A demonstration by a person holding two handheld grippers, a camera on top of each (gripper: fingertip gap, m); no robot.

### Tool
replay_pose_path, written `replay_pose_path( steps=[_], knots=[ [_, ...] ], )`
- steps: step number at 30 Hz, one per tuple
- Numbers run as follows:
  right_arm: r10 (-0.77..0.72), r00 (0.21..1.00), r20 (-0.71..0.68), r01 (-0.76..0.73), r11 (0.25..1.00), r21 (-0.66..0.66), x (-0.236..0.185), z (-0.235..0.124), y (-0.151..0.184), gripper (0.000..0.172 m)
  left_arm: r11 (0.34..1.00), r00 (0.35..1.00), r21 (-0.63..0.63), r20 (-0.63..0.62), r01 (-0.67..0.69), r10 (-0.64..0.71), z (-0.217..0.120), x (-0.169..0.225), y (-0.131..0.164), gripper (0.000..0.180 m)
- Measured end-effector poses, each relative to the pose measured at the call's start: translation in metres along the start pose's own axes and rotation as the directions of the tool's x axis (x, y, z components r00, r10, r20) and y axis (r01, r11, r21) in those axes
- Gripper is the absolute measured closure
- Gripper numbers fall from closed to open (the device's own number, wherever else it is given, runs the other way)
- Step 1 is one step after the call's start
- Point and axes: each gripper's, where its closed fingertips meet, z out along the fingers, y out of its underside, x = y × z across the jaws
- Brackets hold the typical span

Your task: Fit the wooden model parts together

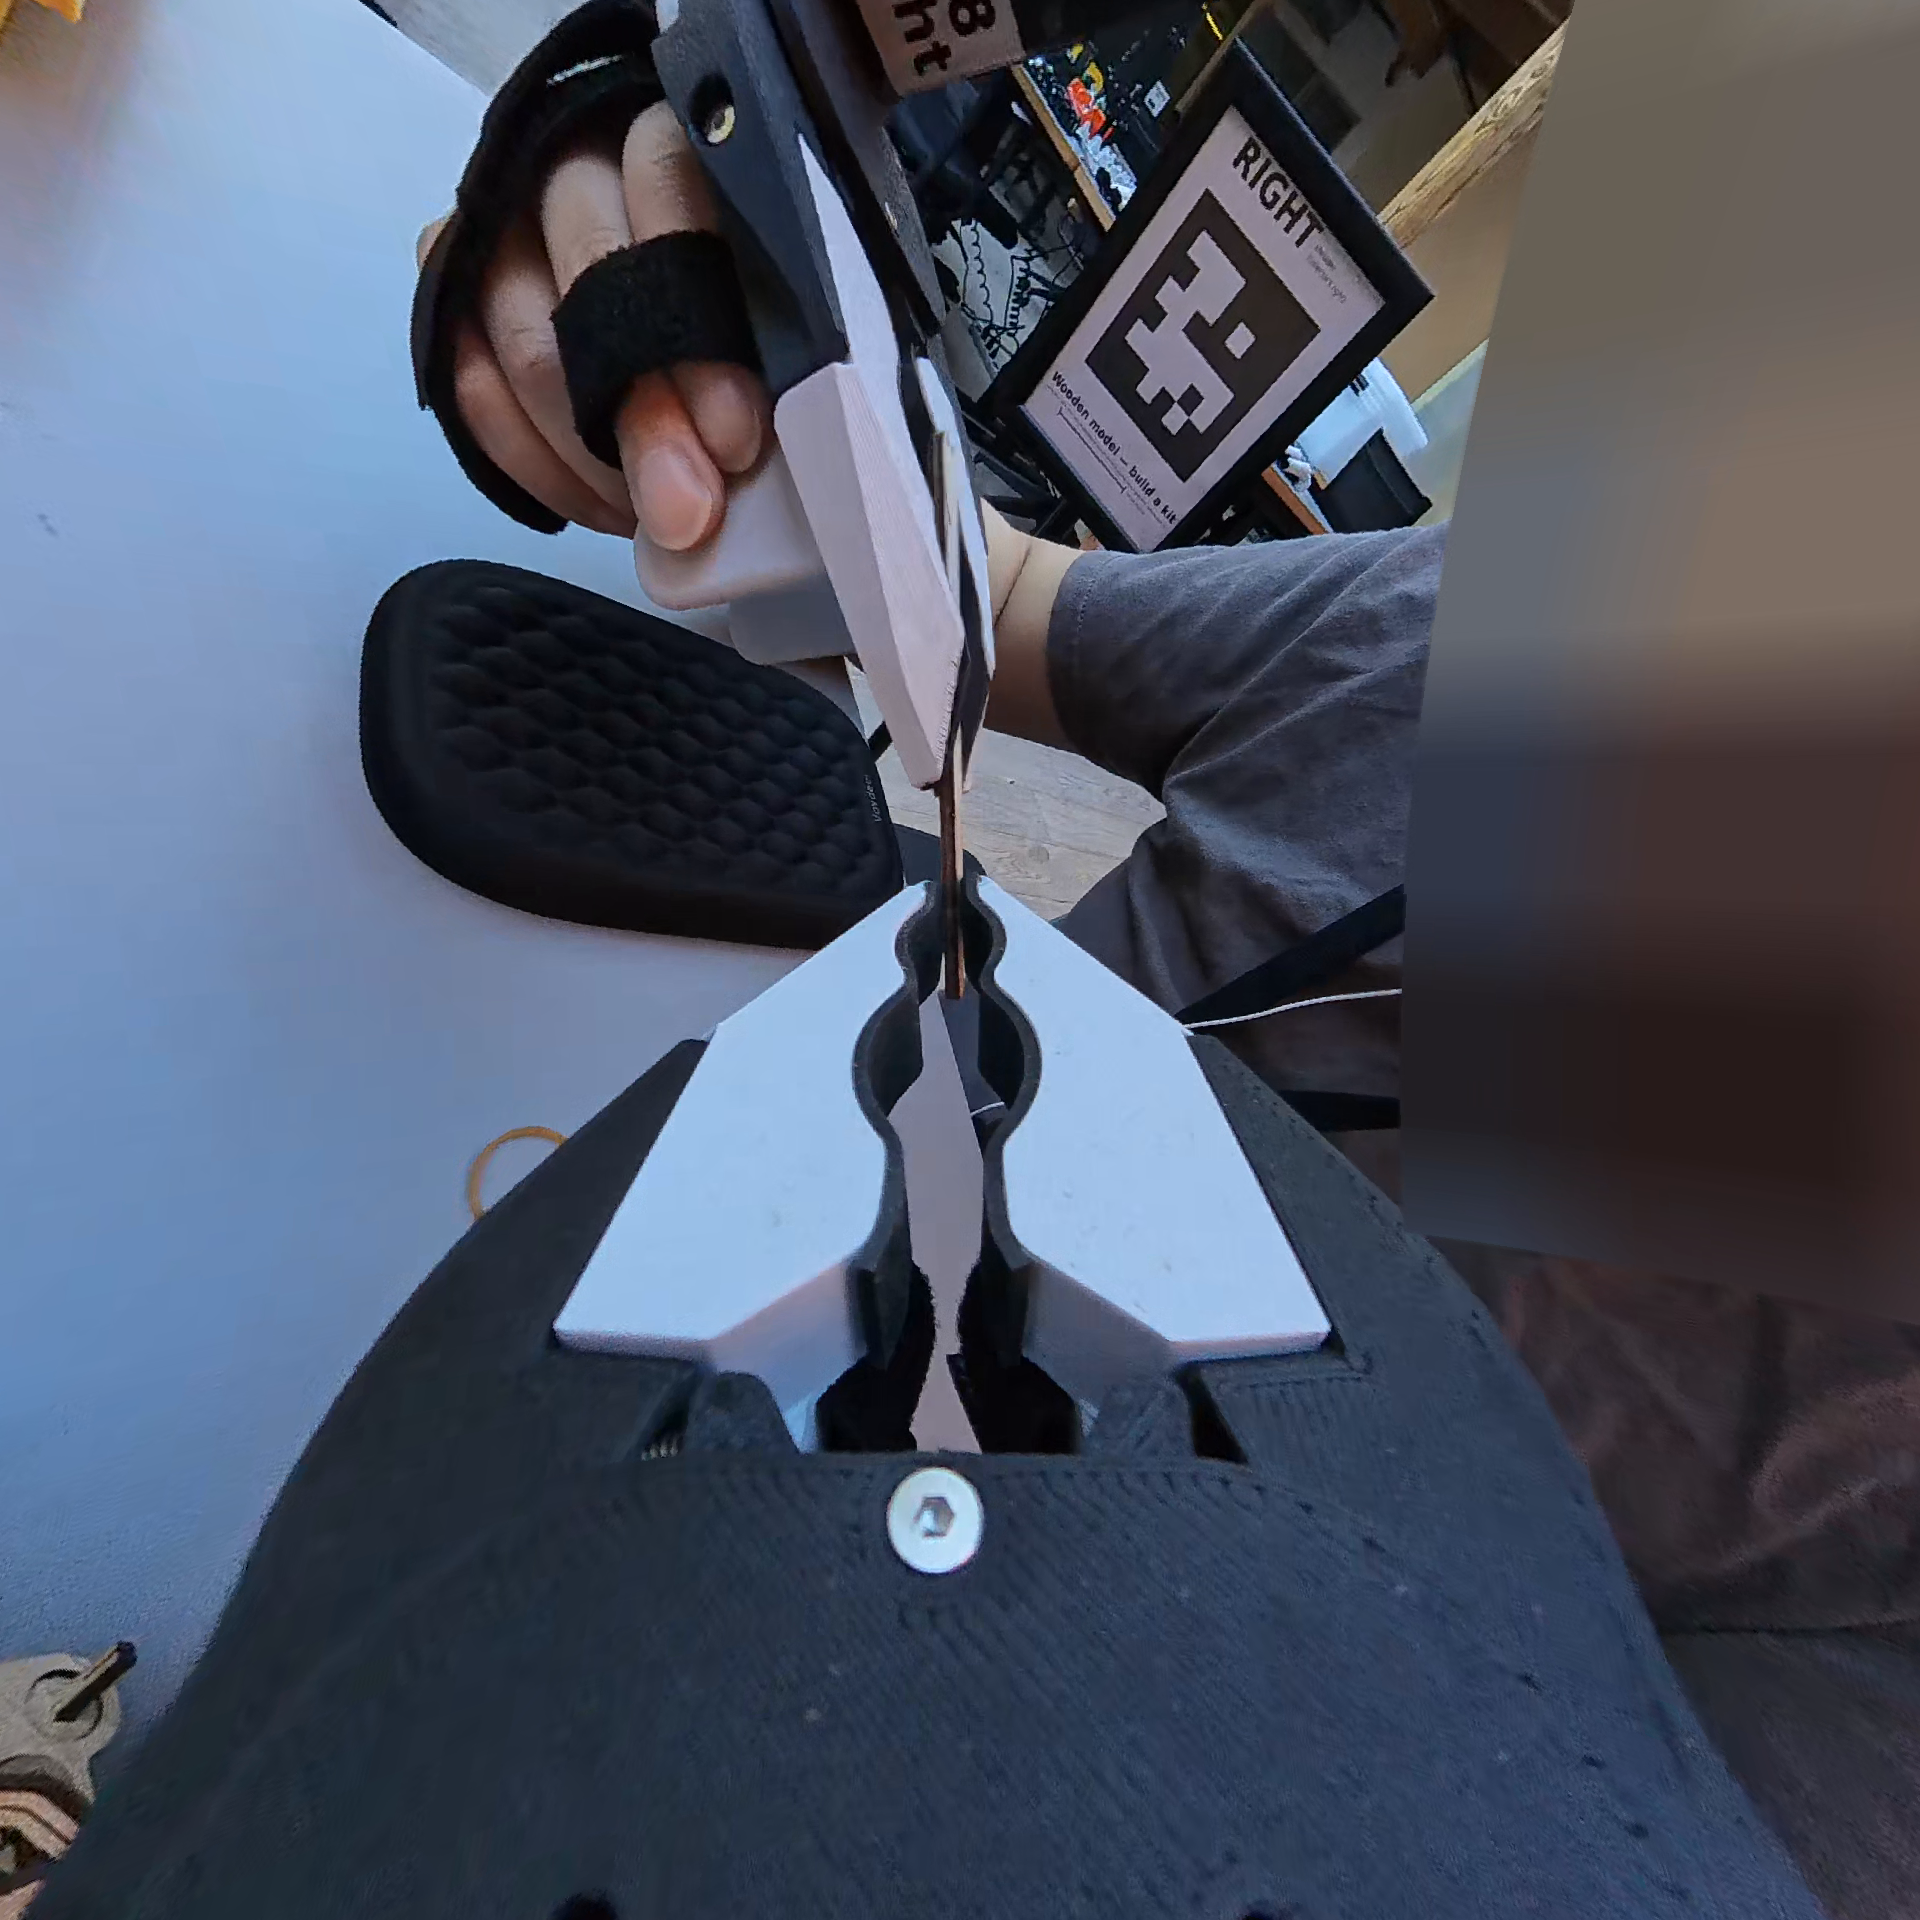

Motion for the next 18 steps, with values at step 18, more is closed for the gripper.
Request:
replay_pose_path(
  steps=[18],
  knots=[
    [0.04, 0.999, -0.019, -0.04, 0.999, -0.03, 0.0022, 0.0024, 0.004, 0.168, 0.999, 0.996, 0.003, 0.082, 0.036, -0.037, -0.0056, -0.009, 0.0034, 0.179]
  ],
)
